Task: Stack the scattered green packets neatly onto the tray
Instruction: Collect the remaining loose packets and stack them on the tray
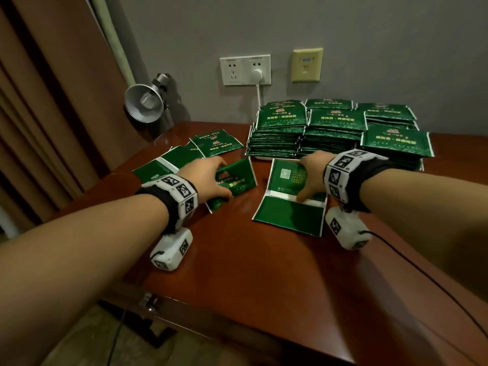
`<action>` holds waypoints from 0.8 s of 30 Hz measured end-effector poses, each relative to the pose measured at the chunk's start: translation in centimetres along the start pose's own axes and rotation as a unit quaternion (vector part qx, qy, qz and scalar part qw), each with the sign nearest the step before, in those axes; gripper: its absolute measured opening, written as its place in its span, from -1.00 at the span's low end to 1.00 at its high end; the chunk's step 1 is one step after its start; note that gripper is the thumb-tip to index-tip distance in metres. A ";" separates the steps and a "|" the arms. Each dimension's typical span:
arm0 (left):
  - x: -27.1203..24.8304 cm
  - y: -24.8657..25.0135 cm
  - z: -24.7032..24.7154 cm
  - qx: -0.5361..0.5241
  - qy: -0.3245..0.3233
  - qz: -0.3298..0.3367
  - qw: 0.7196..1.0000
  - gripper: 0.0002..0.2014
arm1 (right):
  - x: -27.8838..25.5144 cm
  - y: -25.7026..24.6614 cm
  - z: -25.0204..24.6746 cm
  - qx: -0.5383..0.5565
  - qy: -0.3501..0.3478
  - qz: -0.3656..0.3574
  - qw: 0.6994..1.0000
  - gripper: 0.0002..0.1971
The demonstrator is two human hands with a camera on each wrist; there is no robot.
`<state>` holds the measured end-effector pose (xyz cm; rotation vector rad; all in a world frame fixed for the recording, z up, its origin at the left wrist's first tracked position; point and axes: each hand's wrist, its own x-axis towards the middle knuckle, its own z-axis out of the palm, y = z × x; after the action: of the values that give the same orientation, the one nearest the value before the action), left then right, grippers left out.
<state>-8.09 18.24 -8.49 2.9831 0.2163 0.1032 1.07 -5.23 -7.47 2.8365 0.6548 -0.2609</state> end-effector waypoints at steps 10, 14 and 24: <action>-1.0 1.8 -0.5 -0.005 -0.049 -0.003 0.999 -0.21 | -4.3 -0.9 0.3 -0.031 0.047 -0.045 0.997 -0.33; -0.8 2.6 1.9 0.093 -0.110 -0.063 0.988 0.12 | -3.9 -0.8 0.9 -0.002 0.043 -0.009 0.999 -0.19; 0.0 3.1 2.4 0.020 -0.136 -0.040 0.990 -0.04 | -2.4 -1.6 2.1 0.097 -0.031 0.008 0.995 -0.15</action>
<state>-7.46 14.88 -10.36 2.9785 0.3070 -0.3189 -2.00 -5.33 -9.27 3.0011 0.6248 -0.4303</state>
